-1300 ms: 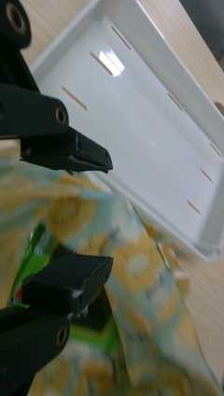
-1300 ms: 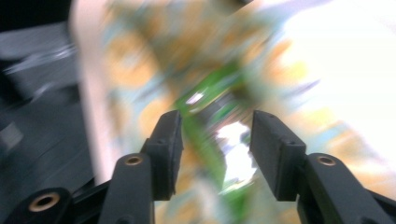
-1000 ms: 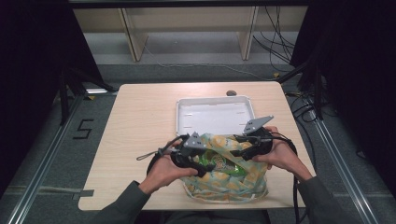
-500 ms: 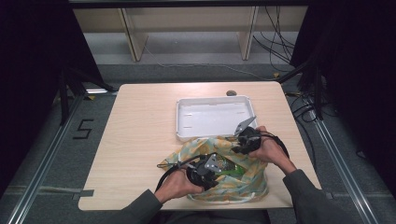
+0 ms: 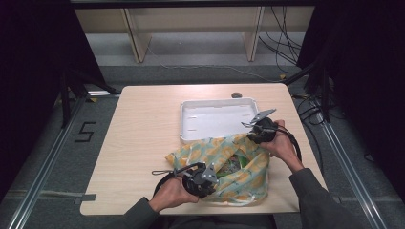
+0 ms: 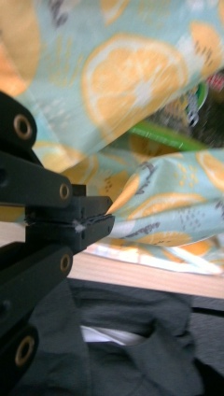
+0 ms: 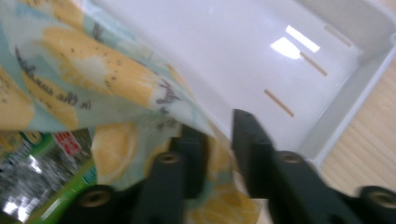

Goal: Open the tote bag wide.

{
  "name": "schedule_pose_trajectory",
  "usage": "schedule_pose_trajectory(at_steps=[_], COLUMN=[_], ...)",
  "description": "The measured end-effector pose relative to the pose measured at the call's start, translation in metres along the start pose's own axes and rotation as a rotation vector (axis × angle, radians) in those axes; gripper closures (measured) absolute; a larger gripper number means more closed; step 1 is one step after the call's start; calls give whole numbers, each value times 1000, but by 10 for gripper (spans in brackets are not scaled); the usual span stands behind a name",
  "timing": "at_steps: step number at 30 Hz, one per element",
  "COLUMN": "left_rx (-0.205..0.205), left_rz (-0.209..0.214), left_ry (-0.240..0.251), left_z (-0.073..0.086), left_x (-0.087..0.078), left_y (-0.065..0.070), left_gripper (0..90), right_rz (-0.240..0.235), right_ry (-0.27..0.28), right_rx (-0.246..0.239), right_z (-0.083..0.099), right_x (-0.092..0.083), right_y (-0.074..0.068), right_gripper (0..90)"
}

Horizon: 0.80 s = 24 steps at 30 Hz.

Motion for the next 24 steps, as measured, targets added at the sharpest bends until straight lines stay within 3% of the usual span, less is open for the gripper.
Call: schedule_pose_trajectory(at_steps=[1,2,3,4,7,8,9,12,15,16,17,18,20,22,23,24], left_rx=[6,-5,-5,-18,-26,-61,-76,-113,-124,-124,-143,-173,-193,-190,-189,-169], left_rz=[-5,-28,-28,-48,-103,-141,-164,-242,-313,-313,-320,-291,-226,-218,-219,-218], left_ry=[1,34,34,67,90,136,154,200,168,168,133,126,85,72,75,74], left_z=[-1,-4,-4,-9,-13,-17,-20,-26,-23,-23,-19,-18,-14,-14,-14,-15], left_x=[-3,-7,-7,-12,-20,-21,-23,-30,-32,-32,-27,-22,-14,-10,-8,-5], left_y=[-2,-6,-6,-10,-21,-26,-30,-45,-63,-63,-71,-72,-73,-75,-78,-82], left_gripper=[822,775,749,732,683,657,635,537,451,428,399,387,382,390,555,661], right_rz=[-3,-37,-37,-70,-147,-176,-216,-277,-306,-306,-314,-327,-339,-334,-348,-348], right_ry=[16,75,75,145,199,201,194,157,113,113,92,74,55,47,36,31], right_rx=[22,18,18,16,-7,-22,-41,-88,-120,-120,-132,-129,-144,-139,-155,-158], right_z=[-2,-9,-9,-17,-23,-23,-21,-13,-4,-4,0,3,6,8,10,11], right_x=[-6,-18,-18,-36,-60,-65,-69,-69,-58,-58,-49,-45,-38,-36,-33,-32], right_y=[0,-4,-4,-10,-22,-27,-34,-55,-68,-68,-73,-76,-79,-81,-84,-86], right_gripper=[607,557,557,522,527,550,574,599,598,598,585,577,560,555,553,551])
Point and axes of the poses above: each handheld gripper's, and its own axes: x roughly forward along the jaws, z roughly out of its underside, y roughly to its right, the point moved 9 cm from there along x, roughly forward along the jaws, and after that the axes turned 2 degrees about z, right-handed, at the moved point
